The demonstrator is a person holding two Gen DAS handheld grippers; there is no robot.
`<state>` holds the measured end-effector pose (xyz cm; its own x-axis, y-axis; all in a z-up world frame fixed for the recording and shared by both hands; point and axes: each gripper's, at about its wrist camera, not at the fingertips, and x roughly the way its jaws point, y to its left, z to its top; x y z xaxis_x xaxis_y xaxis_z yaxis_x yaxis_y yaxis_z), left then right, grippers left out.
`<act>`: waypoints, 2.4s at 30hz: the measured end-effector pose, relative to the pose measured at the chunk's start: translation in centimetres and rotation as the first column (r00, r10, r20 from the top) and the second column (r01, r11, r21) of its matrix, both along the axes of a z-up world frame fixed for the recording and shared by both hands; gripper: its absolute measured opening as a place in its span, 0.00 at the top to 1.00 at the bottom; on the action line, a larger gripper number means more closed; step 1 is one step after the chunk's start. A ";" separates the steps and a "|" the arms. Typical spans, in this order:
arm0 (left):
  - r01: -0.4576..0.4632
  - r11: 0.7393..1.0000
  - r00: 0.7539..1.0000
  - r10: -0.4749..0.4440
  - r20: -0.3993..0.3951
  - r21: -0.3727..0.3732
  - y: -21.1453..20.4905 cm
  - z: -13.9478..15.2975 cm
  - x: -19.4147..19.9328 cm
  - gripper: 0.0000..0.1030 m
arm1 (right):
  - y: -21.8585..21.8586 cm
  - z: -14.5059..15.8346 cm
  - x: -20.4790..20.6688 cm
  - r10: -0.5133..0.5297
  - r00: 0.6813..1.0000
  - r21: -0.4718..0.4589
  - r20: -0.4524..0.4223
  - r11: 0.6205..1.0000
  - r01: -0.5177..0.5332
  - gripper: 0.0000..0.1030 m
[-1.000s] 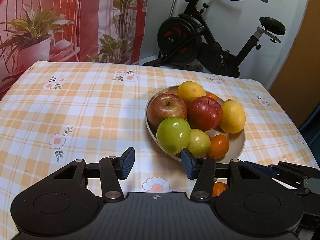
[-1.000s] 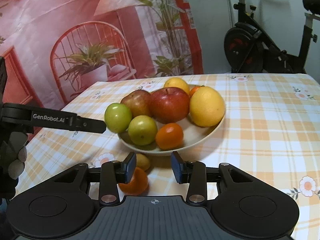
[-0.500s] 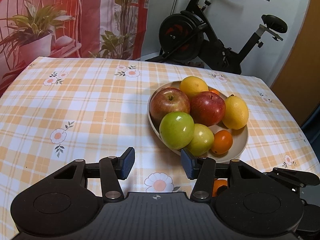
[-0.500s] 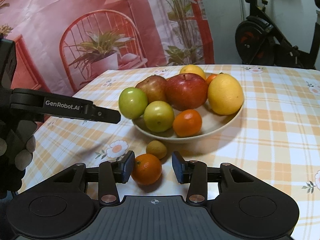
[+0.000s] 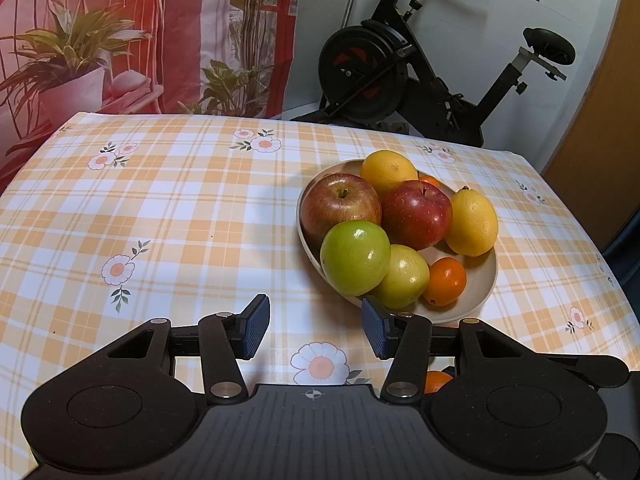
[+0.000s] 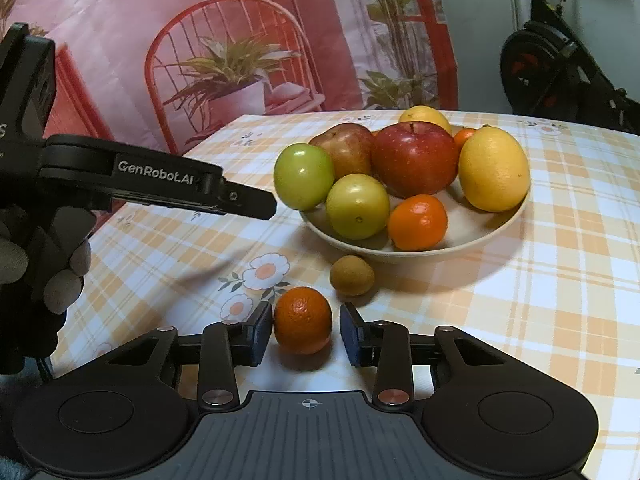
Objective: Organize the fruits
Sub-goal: 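Open the left gripper and withdraw while the right gripper moves to another tangerine, then close the left gripper on the small brown fruit while the right grips the tangerine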
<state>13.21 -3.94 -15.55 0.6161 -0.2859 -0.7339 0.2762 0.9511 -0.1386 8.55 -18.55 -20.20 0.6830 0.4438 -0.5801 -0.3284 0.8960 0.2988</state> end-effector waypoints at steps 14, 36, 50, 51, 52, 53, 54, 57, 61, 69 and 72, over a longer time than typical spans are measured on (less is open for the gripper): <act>0.029 1.000 0.999 -0.029 -0.012 0.000 -0.9 -0.2 -0.4 0.48 | -3.0 0.1 -0.9 -0.098 0.995 0.014 0.031 0.995 0.098 0.71; 0.072 0.997 0.997 -0.072 -0.029 0.018 -2.5 -0.7 -0.9 0.48 | -6.0 -0.4 -1.0 -0.216 0.975 0.002 0.052 0.976 0.216 0.71; 0.088 0.996 0.995 -0.088 -0.038 0.020 -3.0 -1.0 -1.0 0.48 | -6.3 -0.5 -1.1 -0.238 0.970 0.011 0.058 0.971 0.237 0.71; 0.090 0.996 0.995 -0.089 -0.039 0.019 -3.1 -1.0 -1.0 0.48 | -6.4 -0.5 -1.1 -0.241 0.969 0.012 0.059 0.971 0.240 0.71; 0.092 0.996 0.995 -0.091 -0.040 0.020 -3.1 -1.1 -1.0 0.48 | -6.5 -0.5 -1.1 -0.244 0.968 0.014 0.060 0.970 0.243 0.71; 0.095 0.995 0.995 -0.094 -0.042 0.020 -3.2 -1.1 -1.0 0.48 | -6.5 -0.5 -1.2 -0.247 0.967 0.014 0.061 0.969 0.247 0.71; 0.099 0.995 0.994 -0.098 -0.043 0.020 -3.3 -1.2 -1.1 0.48 | -6.6 -0.5 -1.2 -0.251 0.966 0.015 0.062 0.968 0.251 0.71; 0.117 0.993 0.992 -0.116 -0.051 0.015 -3.7 -1.4 -1.2 0.48 | -6.9 -0.5 -1.3 -0.263 0.963 0.021 0.063 0.965 0.262 0.71; 0.146 0.989 0.988 -0.145 -0.059 0.015 -4.3 -1.7 -1.4 0.48 | -7.3 -0.6 -1.3 -0.273 0.960 0.029 0.063 0.962 0.272 0.71; 0.151 0.988 0.984 -0.151 -0.096 -0.006 -5.1 -2.5 -0.8 0.54 | -7.5 -0.7 -1.4 -0.281 0.958 0.039 0.063 0.959 0.279 0.71; 0.154 0.988 0.983 -0.155 -0.103 -0.016 -5.3 -2.6 -0.7 0.56 | -7.6 -0.7 -1.4 -0.283 0.957 0.041 0.062 0.959 0.281 0.71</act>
<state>12.56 -9.26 -18.13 0.4850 -0.3778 -0.7887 0.4036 0.8968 -0.1814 7.16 -26.12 -20.93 0.8193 0.2450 -0.5183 -0.0841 0.9456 0.3142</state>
